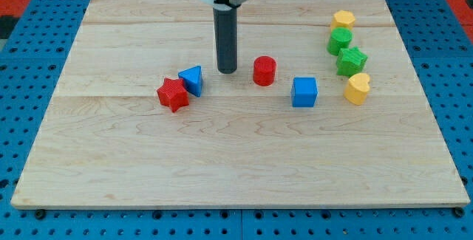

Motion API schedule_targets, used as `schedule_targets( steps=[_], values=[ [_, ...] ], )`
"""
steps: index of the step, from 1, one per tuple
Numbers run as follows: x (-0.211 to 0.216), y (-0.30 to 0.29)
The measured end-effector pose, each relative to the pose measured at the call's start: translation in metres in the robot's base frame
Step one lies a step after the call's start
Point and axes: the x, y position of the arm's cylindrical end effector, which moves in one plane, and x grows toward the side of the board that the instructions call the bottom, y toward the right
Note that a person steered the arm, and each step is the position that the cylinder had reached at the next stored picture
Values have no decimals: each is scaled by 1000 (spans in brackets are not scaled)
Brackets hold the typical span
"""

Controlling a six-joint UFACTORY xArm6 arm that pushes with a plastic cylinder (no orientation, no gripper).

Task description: Adjust the red circle in between the blue triangle and blue cube

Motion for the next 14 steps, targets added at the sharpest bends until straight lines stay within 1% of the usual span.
schedule_targets(
  steps=[2, 5, 6, 11, 13, 14],
  values=[
    [-37, 31],
    [-9, 79],
    [4, 82],
    [9, 57],
    [27, 57],
    [27, 56]
  ],
)
